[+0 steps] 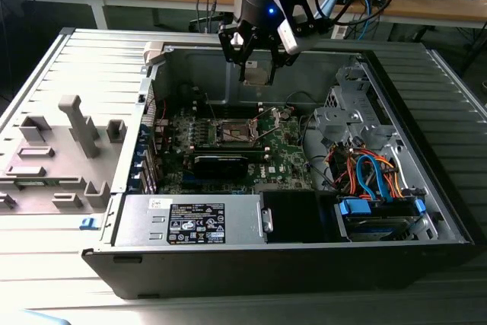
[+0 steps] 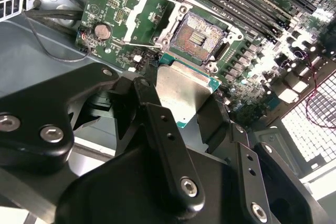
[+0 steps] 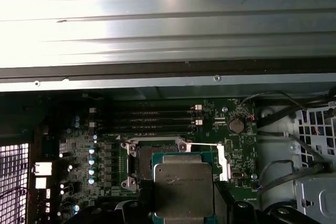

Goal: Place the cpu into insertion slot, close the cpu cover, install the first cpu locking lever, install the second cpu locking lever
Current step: 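Place the cpu into insertion slot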

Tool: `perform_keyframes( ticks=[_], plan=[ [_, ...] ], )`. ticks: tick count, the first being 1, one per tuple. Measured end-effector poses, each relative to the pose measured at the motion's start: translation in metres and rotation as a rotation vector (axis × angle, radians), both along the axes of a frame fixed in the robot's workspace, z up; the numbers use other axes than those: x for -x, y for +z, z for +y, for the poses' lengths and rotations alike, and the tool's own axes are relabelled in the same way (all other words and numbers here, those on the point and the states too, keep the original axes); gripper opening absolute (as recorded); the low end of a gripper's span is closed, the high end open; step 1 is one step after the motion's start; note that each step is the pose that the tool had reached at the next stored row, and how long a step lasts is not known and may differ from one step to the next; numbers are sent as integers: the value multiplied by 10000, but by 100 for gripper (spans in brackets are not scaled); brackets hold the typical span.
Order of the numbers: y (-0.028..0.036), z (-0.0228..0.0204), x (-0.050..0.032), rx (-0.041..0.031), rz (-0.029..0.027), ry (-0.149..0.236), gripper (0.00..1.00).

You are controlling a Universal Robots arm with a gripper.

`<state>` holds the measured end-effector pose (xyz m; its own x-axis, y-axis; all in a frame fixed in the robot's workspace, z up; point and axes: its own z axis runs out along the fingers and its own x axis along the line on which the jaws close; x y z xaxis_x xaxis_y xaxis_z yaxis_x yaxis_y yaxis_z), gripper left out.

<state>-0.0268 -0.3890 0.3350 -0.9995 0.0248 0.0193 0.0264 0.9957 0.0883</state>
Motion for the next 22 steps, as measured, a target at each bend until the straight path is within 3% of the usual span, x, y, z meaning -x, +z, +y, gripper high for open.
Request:
perform_keyframes(
  ticks=[22],
  plan=[
    [-24, -40, 0, 1, 0, -1, 55]
  ],
)
